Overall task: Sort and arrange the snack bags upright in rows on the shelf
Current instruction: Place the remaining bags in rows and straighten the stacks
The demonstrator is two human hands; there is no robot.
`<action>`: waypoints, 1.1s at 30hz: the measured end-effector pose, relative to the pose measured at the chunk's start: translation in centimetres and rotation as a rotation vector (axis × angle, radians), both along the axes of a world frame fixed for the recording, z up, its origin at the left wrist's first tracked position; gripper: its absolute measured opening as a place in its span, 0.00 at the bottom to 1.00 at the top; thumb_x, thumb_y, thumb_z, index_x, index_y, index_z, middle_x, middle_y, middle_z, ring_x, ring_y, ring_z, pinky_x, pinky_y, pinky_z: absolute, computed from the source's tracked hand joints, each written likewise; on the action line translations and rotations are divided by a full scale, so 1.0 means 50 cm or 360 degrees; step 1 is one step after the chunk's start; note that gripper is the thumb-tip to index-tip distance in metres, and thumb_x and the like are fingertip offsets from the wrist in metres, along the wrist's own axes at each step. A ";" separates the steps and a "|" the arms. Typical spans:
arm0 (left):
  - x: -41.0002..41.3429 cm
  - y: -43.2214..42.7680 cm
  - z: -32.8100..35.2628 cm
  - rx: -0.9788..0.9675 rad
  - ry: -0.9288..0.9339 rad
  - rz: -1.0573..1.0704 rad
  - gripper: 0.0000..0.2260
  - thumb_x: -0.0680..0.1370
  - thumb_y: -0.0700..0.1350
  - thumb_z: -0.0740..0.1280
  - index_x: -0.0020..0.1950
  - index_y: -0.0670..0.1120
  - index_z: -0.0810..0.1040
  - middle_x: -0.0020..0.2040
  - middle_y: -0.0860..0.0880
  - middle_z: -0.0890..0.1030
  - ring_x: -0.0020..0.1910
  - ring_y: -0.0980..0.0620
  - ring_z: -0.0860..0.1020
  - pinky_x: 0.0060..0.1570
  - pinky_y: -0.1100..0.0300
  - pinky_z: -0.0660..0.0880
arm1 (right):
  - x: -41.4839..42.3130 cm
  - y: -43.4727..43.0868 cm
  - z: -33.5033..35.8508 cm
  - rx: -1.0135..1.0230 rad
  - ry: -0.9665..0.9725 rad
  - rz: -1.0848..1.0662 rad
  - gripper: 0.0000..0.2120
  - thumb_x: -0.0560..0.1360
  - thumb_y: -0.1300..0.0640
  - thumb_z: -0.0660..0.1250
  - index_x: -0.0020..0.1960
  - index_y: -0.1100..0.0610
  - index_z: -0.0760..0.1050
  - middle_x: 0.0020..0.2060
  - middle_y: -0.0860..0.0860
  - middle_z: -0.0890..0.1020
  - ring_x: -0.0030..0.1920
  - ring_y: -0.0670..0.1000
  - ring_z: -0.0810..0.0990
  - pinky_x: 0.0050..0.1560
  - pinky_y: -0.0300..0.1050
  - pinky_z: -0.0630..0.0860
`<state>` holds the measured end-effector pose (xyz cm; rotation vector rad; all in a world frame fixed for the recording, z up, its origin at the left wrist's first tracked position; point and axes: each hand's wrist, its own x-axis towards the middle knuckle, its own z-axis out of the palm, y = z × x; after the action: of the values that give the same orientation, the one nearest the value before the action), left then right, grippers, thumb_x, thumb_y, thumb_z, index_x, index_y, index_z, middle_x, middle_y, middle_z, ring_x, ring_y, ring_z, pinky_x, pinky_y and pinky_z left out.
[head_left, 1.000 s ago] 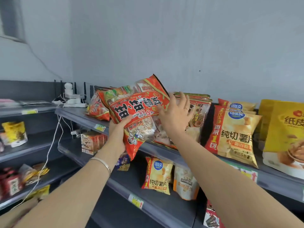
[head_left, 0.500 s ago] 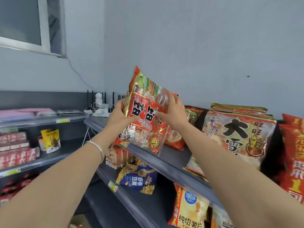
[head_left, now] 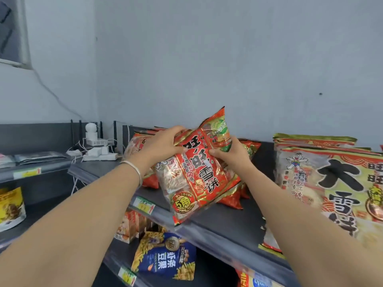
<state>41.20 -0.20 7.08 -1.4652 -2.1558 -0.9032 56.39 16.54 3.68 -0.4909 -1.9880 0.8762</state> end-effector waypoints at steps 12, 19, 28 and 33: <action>-0.101 0.178 -0.147 0.0255 -0.0469 0.0030 0.40 0.72 0.62 0.67 0.76 0.57 0.47 0.77 0.45 0.51 0.74 0.41 0.54 0.68 0.37 0.59 | -0.057 0.037 -0.111 -0.0791 0.0264 -0.0998 0.33 0.69 0.40 0.72 0.65 0.55 0.63 0.58 0.56 0.77 0.52 0.56 0.78 0.53 0.56 0.77; -0.115 0.217 -0.263 0.0195 -0.1108 -0.0300 0.41 0.72 0.65 0.65 0.76 0.60 0.42 0.75 0.45 0.57 0.70 0.39 0.65 0.65 0.39 0.65 | -0.069 0.014 -0.177 -0.0818 0.0079 -0.0976 0.39 0.72 0.31 0.60 0.74 0.53 0.55 0.66 0.57 0.72 0.62 0.59 0.75 0.57 0.55 0.73; -0.122 0.231 -0.292 0.0274 -0.0862 -0.0212 0.31 0.76 0.68 0.48 0.76 0.58 0.46 0.73 0.46 0.63 0.66 0.42 0.70 0.54 0.46 0.69 | -0.074 -0.015 -0.181 -0.0386 -0.0211 -0.1498 0.39 0.73 0.30 0.55 0.76 0.50 0.51 0.69 0.56 0.66 0.66 0.60 0.69 0.63 0.61 0.68; -0.155 0.247 -0.262 0.0346 -0.1190 -0.0425 0.29 0.78 0.65 0.49 0.76 0.56 0.49 0.76 0.47 0.57 0.73 0.43 0.61 0.68 0.39 0.59 | -0.094 0.012 -0.115 0.0466 -0.0365 -0.1653 0.23 0.78 0.43 0.58 0.71 0.47 0.64 0.71 0.53 0.63 0.72 0.58 0.60 0.68 0.61 0.58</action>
<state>33.48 12.16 -6.00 -1.4701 -2.2381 -1.9687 51.70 17.16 -2.09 -1.3128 -1.6556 -0.1216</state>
